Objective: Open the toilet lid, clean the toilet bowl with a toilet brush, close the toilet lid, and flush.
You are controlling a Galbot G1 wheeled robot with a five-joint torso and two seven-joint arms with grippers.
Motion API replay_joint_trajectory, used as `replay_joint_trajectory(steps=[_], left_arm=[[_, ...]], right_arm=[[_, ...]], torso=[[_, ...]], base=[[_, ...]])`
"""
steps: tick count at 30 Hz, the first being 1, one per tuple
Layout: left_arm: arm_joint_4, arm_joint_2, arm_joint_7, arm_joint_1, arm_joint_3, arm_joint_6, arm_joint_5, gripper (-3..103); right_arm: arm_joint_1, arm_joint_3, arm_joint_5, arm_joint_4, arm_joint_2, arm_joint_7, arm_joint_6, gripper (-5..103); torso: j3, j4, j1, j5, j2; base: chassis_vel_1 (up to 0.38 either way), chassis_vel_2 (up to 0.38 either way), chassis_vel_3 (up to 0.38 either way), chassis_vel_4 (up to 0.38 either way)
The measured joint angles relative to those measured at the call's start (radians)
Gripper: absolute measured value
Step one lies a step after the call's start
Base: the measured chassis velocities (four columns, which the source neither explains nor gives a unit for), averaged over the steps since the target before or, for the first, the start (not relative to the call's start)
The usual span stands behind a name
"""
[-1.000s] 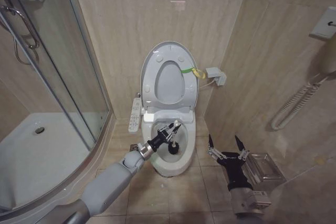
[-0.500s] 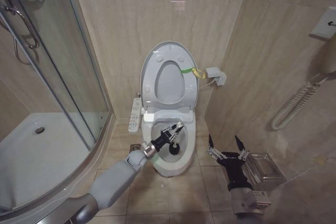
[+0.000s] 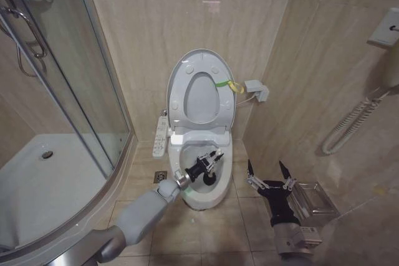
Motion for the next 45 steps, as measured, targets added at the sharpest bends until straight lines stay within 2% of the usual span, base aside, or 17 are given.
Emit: replay_joint_trajectory(steps=[6, 13, 17, 22, 30, 37, 45], left_arm=[[0.061, -0.023, 0.019, -0.003, 0.006, -0.014, 0.008, 22], [0.106, -0.019, 0.035, -0.005, -0.017, -0.024, 0.042, 22], [0.067, 0.005, 0.031, -0.004, -0.027, -0.025, 0.047, 22], [-0.059, 0.049, -0.005, 0.005, -0.033, -0.016, 0.045, 22], [-0.123, 0.066, -0.023, 0.031, -0.034, -0.011, 0.034, 22], [-0.049, 0.06, -0.007, 0.058, -0.03, -0.032, 0.032, 22], [0.038, 0.055, 0.016, 0.034, -0.051, -0.056, 0.034, 22]], right_arm=[[0.0, 0.0, 0.0, 0.0, 0.0, 0.0, 0.0, 100], [0.0, 0.0, 0.0, 0.0, 0.0, 0.0, 0.0, 100], [0.0, 0.0, 0.0, 0.0, 0.0, 0.0, 0.0, 100], [0.0, 0.0, 0.0, 0.0, 0.0, 0.0, 0.0, 100], [0.0, 0.0, 0.0, 0.0, 0.0, 0.0, 0.0, 100], [0.0, 0.0, 0.0, 0.0, 0.0, 0.0, 0.0, 100], [0.0, 0.0, 0.0, 0.0, 0.0, 0.0, 0.0, 100]], torso=[[0.0, -0.0003, 0.0, -0.0001, 0.0], [0.0, 0.0, 0.0, -0.0001, 0.0], [0.0, 0.0, 0.0, -0.0001, 0.0], [0.0, -0.0001, 0.0, -0.0001, 0.0], [0.0, -0.0002, 0.0, -0.0001, 0.0], [0.0, 0.0001, 0.0, -0.0002, 0.0], [0.0, -0.0002, 0.0, -0.0001, 0.0]], base=[[0.0, 0.0, 0.0, 0.0], [0.0, 0.0, 0.0, 0.0], [0.0, 0.0, 0.0, 0.0], [0.0, 0.0, 0.0, 0.0], [0.0, 0.0, 0.0, 0.0], [0.0, 0.0, 0.0, 0.0], [0.0, 0.0, 0.0, 0.0]])
